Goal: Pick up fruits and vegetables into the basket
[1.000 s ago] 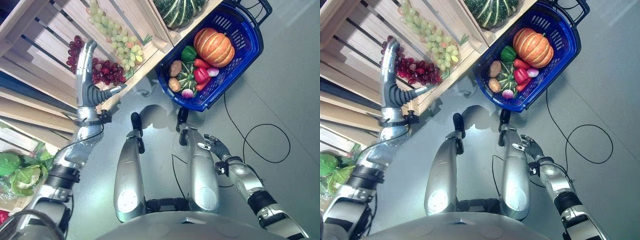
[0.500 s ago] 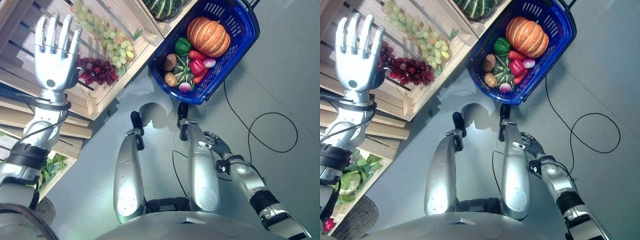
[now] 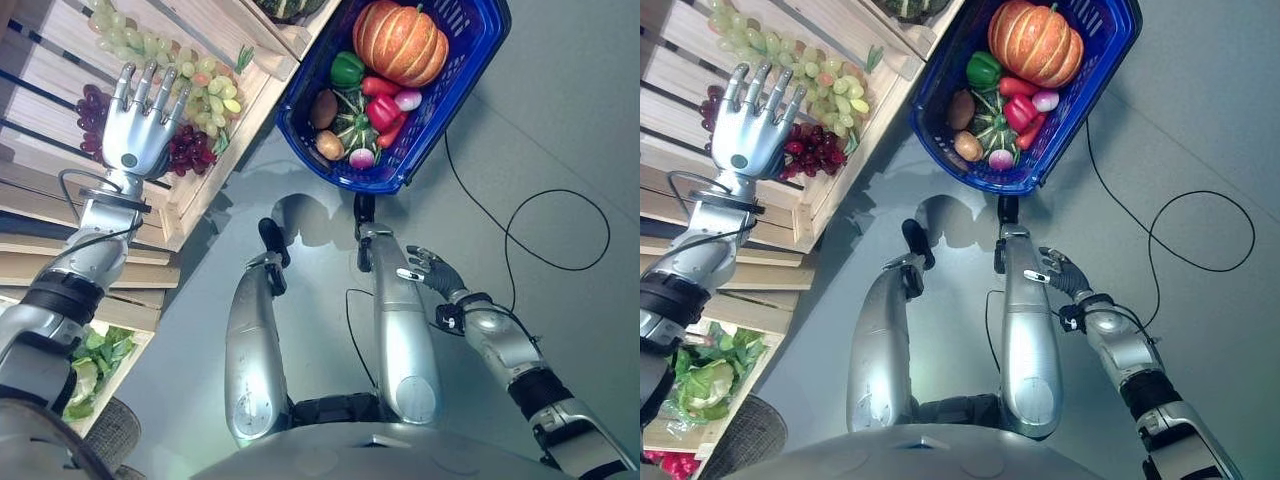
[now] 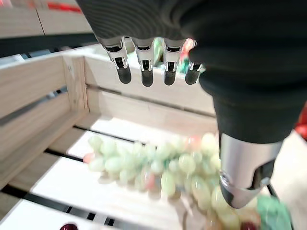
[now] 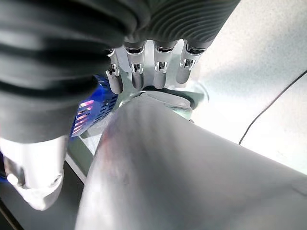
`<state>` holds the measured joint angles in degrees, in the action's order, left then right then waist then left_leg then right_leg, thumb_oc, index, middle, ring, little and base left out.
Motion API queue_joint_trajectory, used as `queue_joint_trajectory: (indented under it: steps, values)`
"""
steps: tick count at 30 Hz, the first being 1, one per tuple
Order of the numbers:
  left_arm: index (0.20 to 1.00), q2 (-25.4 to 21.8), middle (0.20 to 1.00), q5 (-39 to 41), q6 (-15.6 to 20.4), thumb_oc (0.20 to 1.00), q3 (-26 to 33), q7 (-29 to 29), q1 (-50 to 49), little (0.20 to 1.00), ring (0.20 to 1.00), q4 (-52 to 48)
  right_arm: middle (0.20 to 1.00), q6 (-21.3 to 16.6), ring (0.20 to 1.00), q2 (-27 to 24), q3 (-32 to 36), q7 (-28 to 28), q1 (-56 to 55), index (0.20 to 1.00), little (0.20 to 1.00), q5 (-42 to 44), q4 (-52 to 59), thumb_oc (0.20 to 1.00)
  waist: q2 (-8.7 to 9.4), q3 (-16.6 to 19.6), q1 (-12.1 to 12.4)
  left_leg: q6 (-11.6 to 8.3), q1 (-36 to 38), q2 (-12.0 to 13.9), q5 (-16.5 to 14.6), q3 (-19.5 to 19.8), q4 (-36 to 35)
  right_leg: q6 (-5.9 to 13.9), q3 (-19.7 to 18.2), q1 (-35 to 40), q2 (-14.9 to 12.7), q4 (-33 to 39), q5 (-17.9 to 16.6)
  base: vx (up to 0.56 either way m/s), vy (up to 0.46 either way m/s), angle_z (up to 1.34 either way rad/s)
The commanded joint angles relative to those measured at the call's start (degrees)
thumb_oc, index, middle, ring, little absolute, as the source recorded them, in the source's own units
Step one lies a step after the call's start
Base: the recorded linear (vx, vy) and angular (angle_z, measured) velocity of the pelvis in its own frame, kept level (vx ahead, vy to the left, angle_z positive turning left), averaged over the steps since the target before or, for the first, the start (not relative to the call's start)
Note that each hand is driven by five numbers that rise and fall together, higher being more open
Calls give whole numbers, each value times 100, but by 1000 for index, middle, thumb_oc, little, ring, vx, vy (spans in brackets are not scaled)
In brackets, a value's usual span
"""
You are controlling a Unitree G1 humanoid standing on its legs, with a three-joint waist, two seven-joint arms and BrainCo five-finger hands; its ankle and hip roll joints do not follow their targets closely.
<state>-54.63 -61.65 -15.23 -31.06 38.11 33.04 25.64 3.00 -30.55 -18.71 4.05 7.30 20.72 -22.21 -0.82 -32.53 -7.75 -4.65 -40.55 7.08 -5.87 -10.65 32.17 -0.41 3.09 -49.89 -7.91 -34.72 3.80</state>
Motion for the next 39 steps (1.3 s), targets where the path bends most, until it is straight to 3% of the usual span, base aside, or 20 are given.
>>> queue_joint_trajectory:
  steps: [1,10,16,30,34,39]
  values:
    - [1000,151,1000,148,-325,1000,113,-88,-199,1000,1000,124,1000,36,1000,-314,51,-31,-249,1000,1000,40,315,1000,-436,274,-205,192,-329,-160,-123,-109,-119,508,101,-74,62,-283,542,-13,59,-16]
    - [1000,515,1000,1182,-539,1000,122,-618,-134,1000,1000,960,1000,122,1000,-430,137,-120,-85,1000,1000,78,451,1000,-498,274,-296,149,-608,-136,-123,-172,-3,506,4,-386,66,-293,480,-12,48,-4]
    - [1000,673,1000,1534,-803,1000,208,-515,68,1000,1000,1571,1000,86,1000,-474,144,-139,15,1000,1000,90,467,1000,-472,274,-360,116,-790,-86,-120,-225,51,491,-39,-564,80,-259,432,-6,27,-4]
    - [1000,825,1000,1682,-810,1000,171,106,615,1000,1000,2673,1000,-91,1000,-442,-34,-195,213,1000,1000,161,271,1000,-347,274,-462,82,-1069,-12,-171,-224,228,454,-83,-840,106,-314,379,0,2,-1]
    - [1000,813,1000,1960,-683,1000,132,234,816,1000,1000,2930,1000,-199,1000,-443,-106,-200,280,1000,1000,208,174,1000,-310,274,-502,68,-1142,14,-189,-232,265,450,-88,-921,114,-327,369,0,0,0]
    - [1000,891,1000,2767,-328,1000,42,-54,1059,1000,1000,3242,1000,-235,1000,-420,-205,-242,404,1000,1000,260,95,1000,-275,274,-547,57,-1260,22,-209,-218,305,433,-131,-1040,156,-329,350,0,0,0]
